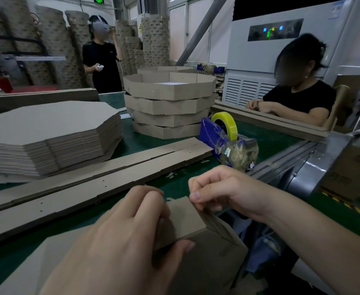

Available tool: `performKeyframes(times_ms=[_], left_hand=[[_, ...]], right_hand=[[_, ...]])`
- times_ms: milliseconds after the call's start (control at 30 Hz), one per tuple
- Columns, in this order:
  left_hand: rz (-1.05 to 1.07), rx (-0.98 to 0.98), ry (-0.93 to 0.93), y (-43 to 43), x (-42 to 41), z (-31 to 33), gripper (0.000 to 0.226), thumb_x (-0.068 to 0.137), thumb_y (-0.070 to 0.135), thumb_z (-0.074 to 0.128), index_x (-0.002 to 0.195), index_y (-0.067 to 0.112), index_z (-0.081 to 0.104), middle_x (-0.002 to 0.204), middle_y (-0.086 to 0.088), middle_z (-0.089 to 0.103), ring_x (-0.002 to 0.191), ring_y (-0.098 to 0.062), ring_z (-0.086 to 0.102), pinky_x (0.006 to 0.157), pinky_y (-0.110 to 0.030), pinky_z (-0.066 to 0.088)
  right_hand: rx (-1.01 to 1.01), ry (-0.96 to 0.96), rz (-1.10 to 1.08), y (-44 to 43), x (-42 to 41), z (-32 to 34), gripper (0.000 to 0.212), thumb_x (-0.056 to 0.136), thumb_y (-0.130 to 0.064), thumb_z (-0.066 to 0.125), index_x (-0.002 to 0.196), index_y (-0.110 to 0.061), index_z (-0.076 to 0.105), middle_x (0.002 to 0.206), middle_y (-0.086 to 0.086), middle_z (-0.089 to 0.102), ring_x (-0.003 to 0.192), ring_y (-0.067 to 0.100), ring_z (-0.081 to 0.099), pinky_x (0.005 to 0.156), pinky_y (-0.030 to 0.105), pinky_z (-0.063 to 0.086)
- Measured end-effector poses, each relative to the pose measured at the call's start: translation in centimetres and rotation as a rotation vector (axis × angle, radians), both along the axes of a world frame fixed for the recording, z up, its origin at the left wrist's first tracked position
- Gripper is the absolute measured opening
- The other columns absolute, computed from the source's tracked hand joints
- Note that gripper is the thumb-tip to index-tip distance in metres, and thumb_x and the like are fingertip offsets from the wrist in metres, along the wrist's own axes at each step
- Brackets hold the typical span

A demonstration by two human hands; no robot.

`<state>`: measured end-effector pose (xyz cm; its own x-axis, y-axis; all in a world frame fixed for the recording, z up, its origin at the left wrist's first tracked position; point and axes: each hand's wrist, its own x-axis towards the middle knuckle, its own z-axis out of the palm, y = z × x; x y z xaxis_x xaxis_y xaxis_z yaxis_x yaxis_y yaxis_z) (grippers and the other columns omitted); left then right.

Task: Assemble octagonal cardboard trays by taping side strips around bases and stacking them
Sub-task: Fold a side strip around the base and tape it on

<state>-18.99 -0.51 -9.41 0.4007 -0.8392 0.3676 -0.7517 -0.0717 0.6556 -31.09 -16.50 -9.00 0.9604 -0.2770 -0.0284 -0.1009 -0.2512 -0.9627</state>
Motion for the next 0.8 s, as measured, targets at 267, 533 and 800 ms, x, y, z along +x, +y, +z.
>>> performKeyframes(times_ms=[267, 533, 800], left_hand=[[-0.043, 0.067, -0.613, 2.0, -0.4, -0.2, 0.046, 0.073, 0.055, 0.045, 0.102, 0.033, 0.074, 0.077, 0.001, 0.062, 0.061, -0.022, 0.062, 0.045, -0.035, 0.052], [-0.041, -0.007, -0.686, 1.8, -0.7, -0.2, 0.045, 0.074, 0.055, 0.045, 0.095, 0.030, 0.076, 0.075, 0.001, 0.060, 0.061, -0.021, 0.062, 0.045, -0.034, 0.052], [-0.022, -0.023, -0.672, 2.5, -0.1, -0.1, 0.045, 0.077, 0.058, 0.044, 0.093, 0.030, 0.074, 0.077, 0.003, 0.060, 0.062, -0.019, 0.061, 0.047, -0.033, 0.052]], right_hand=[[-0.038, 0.092, 0.038, -0.4, -0.2, 0.3, 0.022, 0.076, -0.023, 0.063, 0.053, -0.023, 0.066, 0.061, -0.004, 0.056, 0.049, 0.005, 0.040, 0.049, 0.016, 0.030], [0.028, 0.375, 0.091, -1.3, -0.1, 1.0, 0.027, 0.075, -0.034, 0.065, 0.053, -0.019, 0.068, 0.045, -0.008, 0.034, 0.041, 0.006, 0.027, 0.042, 0.016, 0.018], [-0.485, 0.509, -0.100, -2.5, -1.0, 0.0, 0.040, 0.069, -0.063, 0.067, 0.073, -0.023, 0.069, 0.063, -0.012, 0.059, 0.062, 0.005, 0.054, 0.061, 0.017, 0.041]])
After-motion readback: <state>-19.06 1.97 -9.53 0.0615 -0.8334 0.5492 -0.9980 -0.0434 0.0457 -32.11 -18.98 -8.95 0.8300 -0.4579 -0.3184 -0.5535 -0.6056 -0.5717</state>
